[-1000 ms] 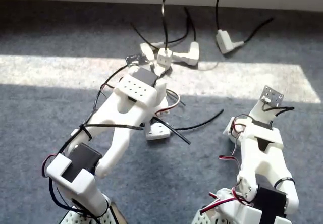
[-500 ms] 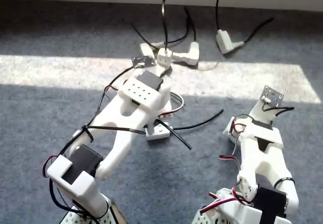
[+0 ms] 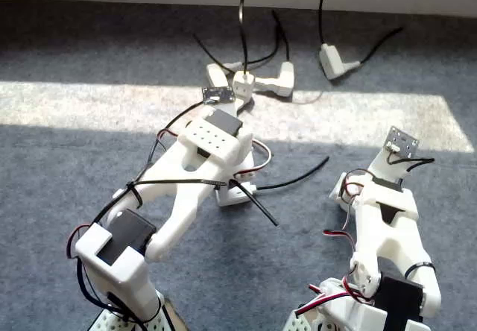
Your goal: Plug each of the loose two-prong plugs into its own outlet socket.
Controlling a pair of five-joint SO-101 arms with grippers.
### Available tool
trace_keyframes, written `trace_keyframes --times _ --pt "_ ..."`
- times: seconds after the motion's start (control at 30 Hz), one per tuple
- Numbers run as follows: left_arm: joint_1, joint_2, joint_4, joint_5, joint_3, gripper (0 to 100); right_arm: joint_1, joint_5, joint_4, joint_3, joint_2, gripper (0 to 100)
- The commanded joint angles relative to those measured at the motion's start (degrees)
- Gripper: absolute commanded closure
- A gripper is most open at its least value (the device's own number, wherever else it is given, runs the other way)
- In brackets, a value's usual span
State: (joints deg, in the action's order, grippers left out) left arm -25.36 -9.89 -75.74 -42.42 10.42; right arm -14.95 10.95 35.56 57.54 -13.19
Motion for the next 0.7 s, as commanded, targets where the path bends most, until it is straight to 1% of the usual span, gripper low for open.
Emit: trace_keyframes --times 0.0,0.07,0.23,0.37,0.43,0.57,0.63,0.67 --pt "-0.22 -1.1 0.97 0.62 1.36 99 -0.13 0.62 -1.01 -2.51 0.04 99.1" --pt "-0.22 -3.74 1.58 0.88 1.45 99 -0.13 0.62 -1.01 -2.51 0.04 99.1" --pt "-0.22 -10.42 1.76 5.54 -2.15 99 -0.13 0.62 -1.01 -2.51 0.04 99.1" --pt "1.45 -12.0 0.62 8.0 -5.05 98 -0.13 0.62 -1.01 -2.51 0.04 99.1" --pt "2.77 -12.0 -1.76 8.88 -6.55 93 -0.13 0.62 -1.01 -2.51 0.04 99.1" --pt "4.44 -12.0 -8.79 9.23 -11.21 79 -0.13 0.62 -1.01 -2.51 0.04 99.1" --pt "5.14 -12.0 -12.31 9.32 -14.55 75 -0.13 0.62 -1.01 -2.59 0.04 99.1" --pt "5.32 -12.0 -13.8 10.46 -16.66 73 -0.13 0.62 -1.01 -2.59 0.04 99.1"
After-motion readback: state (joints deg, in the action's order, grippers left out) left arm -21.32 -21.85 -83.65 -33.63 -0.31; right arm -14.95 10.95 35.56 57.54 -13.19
